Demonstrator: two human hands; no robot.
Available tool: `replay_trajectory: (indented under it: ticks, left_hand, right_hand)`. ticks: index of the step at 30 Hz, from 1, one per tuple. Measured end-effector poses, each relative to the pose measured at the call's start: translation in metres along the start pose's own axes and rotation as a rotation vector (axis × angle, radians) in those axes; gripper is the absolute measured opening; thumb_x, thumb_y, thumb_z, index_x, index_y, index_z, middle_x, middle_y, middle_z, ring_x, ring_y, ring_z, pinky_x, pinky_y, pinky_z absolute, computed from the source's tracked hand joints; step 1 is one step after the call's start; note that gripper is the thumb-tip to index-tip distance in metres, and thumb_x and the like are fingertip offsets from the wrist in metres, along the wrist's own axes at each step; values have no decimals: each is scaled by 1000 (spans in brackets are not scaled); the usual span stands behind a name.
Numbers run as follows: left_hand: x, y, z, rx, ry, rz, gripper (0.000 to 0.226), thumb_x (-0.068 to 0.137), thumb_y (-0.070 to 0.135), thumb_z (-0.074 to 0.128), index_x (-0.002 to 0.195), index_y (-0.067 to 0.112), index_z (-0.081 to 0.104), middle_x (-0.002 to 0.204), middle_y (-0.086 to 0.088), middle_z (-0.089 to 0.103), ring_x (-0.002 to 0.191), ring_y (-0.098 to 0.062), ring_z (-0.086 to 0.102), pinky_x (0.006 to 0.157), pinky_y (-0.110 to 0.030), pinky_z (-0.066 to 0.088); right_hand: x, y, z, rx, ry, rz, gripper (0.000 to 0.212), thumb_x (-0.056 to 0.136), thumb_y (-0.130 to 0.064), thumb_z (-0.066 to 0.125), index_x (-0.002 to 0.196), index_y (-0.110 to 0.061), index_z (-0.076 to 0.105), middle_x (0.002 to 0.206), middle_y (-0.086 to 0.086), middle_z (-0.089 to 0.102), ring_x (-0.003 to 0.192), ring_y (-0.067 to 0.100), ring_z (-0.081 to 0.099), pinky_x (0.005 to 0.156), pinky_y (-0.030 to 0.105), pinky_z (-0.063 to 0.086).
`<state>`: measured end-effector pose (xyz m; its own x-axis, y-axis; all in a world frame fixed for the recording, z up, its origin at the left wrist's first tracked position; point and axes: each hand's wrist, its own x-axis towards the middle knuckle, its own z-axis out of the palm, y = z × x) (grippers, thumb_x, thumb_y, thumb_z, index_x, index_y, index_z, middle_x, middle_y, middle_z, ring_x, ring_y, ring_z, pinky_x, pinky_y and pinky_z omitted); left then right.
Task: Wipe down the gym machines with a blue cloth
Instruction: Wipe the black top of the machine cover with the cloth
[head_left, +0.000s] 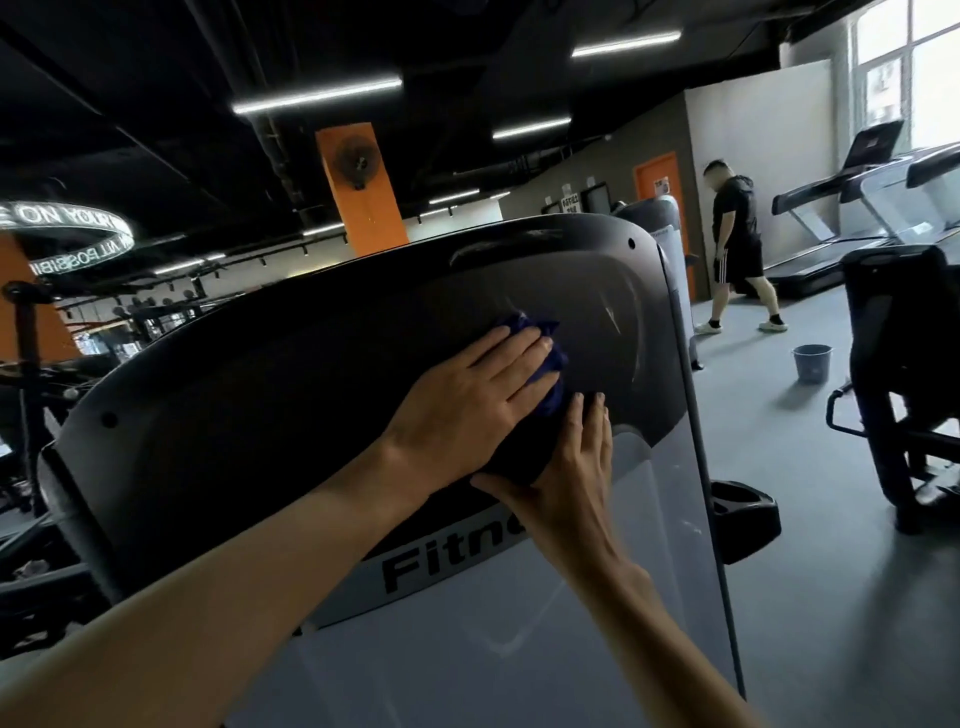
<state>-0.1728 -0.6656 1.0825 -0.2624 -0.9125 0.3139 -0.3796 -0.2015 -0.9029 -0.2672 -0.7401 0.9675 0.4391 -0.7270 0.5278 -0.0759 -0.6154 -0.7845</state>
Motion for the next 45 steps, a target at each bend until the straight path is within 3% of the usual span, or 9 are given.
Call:
replay_trajectory:
  ticks: [4,7,13,17,21,27,30,37,45]
  left_hand:
    - [-55,-20,3,15,5,6,56,109,25,32,162,10,29,169,-22,20,158,-36,19,130,-47,11]
    - [-39,-22,3,42,22,5,56,108,26,29,162,9,31,168,-22,23,157,-35,22,130,-46,9]
    - [38,-18,-7,35,24,-46,59,104,22,20,161,14,34,169,-18,26,158,-33,22,127,-44,4]
    - [-9,-32,0,6,55,-55,52,111,23,32,161,11,34,167,-22,27,157,-36,24,130,-48,16]
    - [-59,-46,5,25,80,-68,50,114,26,37,161,11,33,168,-21,27,157,-35,25,128,-49,22]
    - [0,-42,0,45,96,-107,51,112,30,32,160,12,36,166,-21,31,155,-35,28,129,-46,18]
    - [24,-38,-4,41,89,-164,51,111,29,33,159,12,38,166,-21,31,156,-35,26,130,-46,18]
    - [-58,-68,1,59,154,-189,48,114,31,36,158,12,42,164,-20,36,154,-35,33,125,-49,31]
    - [35,-69,-9,-90,184,-362,49,106,34,43,147,11,57,146,-20,57,138,-36,51,120,-47,37]
  right_hand:
    - [1,-3,0,-15,-60,-17,149,64,-79,75,160,-14,-19,166,7,-29,153,25,-28,122,40,-8]
    - [3,-8,3,-47,-98,-3,156,62,-80,76,157,-11,-26,163,12,-37,149,29,-35,122,43,-10]
    - [6,-11,-5,-26,-92,18,151,64,-75,80,161,-11,-17,167,11,-27,154,26,-26,125,45,-2]
    - [23,-10,-16,-31,-31,-66,147,63,-77,77,162,-16,-13,169,5,-24,155,23,-24,125,43,-2]
    - [38,-19,-14,-43,-50,-119,151,61,-85,70,160,-16,-20,166,10,-31,152,26,-30,121,42,-9]
    - [36,-19,-7,-48,-24,-102,151,55,-96,52,159,-16,-22,165,10,-33,151,24,-34,122,44,-8]
    - [35,-19,-8,-42,-4,-93,150,55,-98,53,160,-19,-19,166,6,-30,152,20,-32,118,39,-11]
    - [35,-17,-9,-60,-18,-131,150,58,-93,58,158,-19,-24,165,9,-32,151,24,-32,118,42,-10]
    - [35,-21,-10,-74,-24,-106,150,57,-97,52,159,-16,-23,166,10,-30,152,24,-30,120,43,-4]
